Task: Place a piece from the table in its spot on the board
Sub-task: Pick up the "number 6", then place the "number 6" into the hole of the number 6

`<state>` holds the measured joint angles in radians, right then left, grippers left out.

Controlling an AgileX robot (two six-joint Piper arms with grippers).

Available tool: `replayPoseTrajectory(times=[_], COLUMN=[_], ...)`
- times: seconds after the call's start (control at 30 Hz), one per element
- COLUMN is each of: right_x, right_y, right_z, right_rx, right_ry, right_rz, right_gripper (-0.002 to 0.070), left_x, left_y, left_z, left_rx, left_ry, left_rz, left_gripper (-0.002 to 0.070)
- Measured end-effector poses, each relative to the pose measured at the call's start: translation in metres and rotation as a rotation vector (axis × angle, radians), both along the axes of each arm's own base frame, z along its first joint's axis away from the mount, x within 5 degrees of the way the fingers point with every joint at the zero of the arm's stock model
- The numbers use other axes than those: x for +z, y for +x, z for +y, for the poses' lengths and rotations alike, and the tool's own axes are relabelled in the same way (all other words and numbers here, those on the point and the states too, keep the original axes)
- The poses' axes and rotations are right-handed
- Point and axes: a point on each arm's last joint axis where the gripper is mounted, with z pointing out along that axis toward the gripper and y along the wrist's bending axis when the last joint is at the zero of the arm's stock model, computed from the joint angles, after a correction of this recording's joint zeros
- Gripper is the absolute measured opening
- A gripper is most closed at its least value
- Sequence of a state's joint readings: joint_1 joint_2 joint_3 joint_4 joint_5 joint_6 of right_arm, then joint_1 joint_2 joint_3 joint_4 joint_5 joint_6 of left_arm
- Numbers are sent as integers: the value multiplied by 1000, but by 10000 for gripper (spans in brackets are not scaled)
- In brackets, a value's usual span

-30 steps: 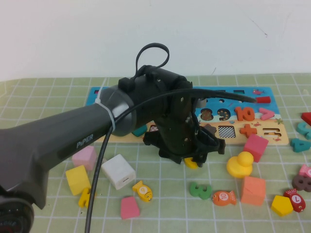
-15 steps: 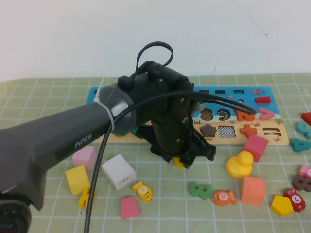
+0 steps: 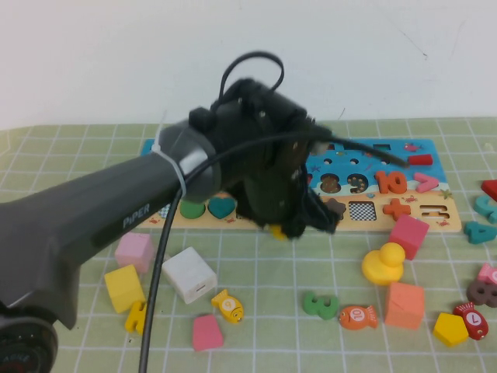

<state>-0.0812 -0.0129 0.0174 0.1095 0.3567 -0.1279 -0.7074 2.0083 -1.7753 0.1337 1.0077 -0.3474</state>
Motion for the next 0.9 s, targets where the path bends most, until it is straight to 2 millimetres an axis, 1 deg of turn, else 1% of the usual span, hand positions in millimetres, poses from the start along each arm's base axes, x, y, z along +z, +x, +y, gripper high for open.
replayPoseTrajectory(times=[0.17, 0.27, 0.33, 0.43, 0.6, 0.8, 0.9], right_x=[0, 0, 0, 0, 0, 0, 0], right_y=[0, 0, 0, 0, 0, 0, 0], right_z=[0, 0, 0, 0, 0, 0, 0], right_rx=[0, 0, 0, 0, 0, 0, 0], right_ry=[0, 0, 0, 0, 0, 0, 0], right_rz=[0, 0, 0, 0, 0, 0, 0], right_gripper=[-3, -3, -3, -3, -3, -3, -3], left_x=[27, 36, 37, 34, 21, 10, 7], left_y=[11, 20, 28, 40, 56, 67, 72], left_z=[2, 5, 8, 11, 13, 5, 2], left_rx=[-20, -17, -10, -15, -62, -171, -183], left_ry=[27, 22, 23, 23, 50, 91, 90], left_rz=[-116, -148, -158, -160, -154, -173, -182], left_gripper=[302, 302, 302, 301, 301, 301, 301])
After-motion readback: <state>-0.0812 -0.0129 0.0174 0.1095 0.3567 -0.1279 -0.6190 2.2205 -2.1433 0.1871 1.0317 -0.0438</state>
